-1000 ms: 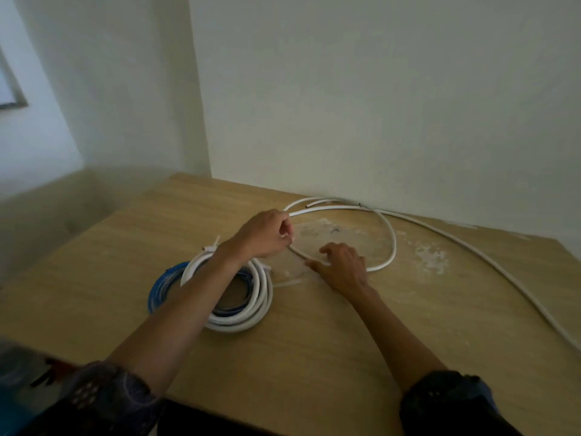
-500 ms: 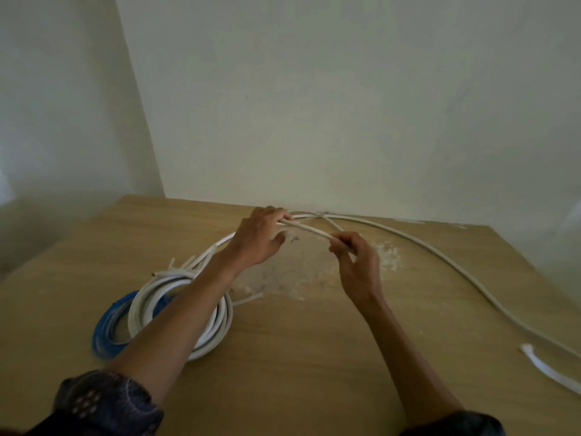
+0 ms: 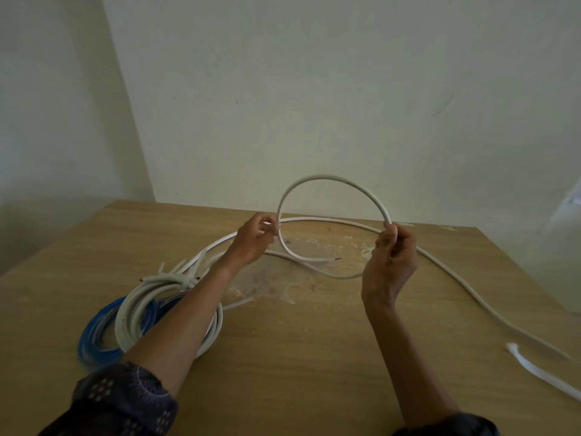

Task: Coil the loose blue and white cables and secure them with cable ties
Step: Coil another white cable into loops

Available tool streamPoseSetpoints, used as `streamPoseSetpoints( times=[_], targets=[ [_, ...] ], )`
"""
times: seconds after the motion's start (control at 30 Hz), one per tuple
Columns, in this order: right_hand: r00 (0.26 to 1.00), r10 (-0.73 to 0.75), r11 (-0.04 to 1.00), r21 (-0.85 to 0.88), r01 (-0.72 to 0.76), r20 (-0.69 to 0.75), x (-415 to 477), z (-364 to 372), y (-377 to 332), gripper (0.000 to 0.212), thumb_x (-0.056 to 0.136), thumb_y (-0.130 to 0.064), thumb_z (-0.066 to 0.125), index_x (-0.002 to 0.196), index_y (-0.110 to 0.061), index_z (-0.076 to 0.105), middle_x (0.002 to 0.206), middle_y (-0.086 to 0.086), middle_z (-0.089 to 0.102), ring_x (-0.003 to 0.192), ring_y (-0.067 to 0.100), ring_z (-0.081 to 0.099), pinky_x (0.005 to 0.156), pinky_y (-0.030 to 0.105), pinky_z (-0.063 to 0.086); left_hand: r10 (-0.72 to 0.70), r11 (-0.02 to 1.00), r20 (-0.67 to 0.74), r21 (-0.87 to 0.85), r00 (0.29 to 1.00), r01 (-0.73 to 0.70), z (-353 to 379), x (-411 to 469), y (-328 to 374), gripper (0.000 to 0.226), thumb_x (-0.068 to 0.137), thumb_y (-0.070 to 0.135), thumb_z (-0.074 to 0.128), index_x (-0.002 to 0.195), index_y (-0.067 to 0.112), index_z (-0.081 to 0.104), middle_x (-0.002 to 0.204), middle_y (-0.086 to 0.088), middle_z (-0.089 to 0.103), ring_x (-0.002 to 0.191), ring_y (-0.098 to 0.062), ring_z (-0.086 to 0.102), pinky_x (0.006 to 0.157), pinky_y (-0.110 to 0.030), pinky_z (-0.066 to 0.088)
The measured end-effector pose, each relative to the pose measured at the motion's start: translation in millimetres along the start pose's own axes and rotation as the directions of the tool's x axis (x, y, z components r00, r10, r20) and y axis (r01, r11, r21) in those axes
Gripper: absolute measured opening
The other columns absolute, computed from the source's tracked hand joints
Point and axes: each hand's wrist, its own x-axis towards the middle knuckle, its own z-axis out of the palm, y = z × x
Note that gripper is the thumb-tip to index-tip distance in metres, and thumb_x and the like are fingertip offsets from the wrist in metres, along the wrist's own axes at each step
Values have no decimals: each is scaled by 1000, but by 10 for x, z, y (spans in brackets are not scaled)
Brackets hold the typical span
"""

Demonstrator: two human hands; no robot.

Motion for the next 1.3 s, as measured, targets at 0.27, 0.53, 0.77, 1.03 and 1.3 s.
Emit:
streamPoseSetpoints(
  times=[0.27, 0.53, 0.77, 1.03, 1.3],
  targets=[
    [995, -2, 1000, -23, 4, 103, -8, -1, 39, 17, 106, -21, 51, 94, -27, 60, 77, 6, 58, 71, 16, 52, 63, 28, 44, -116, 974, -186, -214, 976, 75, 102, -168, 161, 28, 102, 24, 59, 98, -2, 67, 79, -13, 72, 69, -28, 75, 57, -40, 63],
    [907, 219, 974, -29, -224, 359, 83, -40, 249, 24, 108, -21, 45, 111, -12, 67, 77, -1, 63, 67, 12, 56, 64, 29, 49, -444, 640, 35, -687, 895, 344, 165, -202, 375, 24, 103, 21, 57, 90, 6, 70, 73, -7, 68, 55, -15, 69, 51, -28, 59],
    [841, 195, 968, 41, -249, 505, -69, 11, 115, 37, 109, -26, 43, 99, 1, 66, 68, 1, 49, 65, 17, 43, 58, 27, 37, -565, 322, 218, -829, 795, 457, 556, -408, 488, 20, 100, 15, 60, 92, -1, 68, 80, -12, 67, 62, -16, 70, 50, -24, 58],
    [840, 136, 984, 26, -176, 525, -139, 31, -47, 23, 100, -25, 62, 90, -7, 71, 65, 5, 57, 59, 15, 49, 53, 25, 42, -304, 949, -103, -124, 947, 291, 762, -597, 430, 95, 89, 82, 35, 116, -5, 61, 110, -22, 68, 97, -27, 65, 74, -25, 47],
    [853, -94, 972, -137, 190, 514, -348, 125, -44, 17, 93, -12, 69, 108, -15, 76, 81, -5, 56, 69, 0, 52, 60, 10, 39, 209, 902, -28, -382, 978, -203, 661, -711, 886, 33, 106, 33, 50, 124, 12, 68, 113, 1, 74, 111, -10, 68, 95, -29, 54]
  ],
)
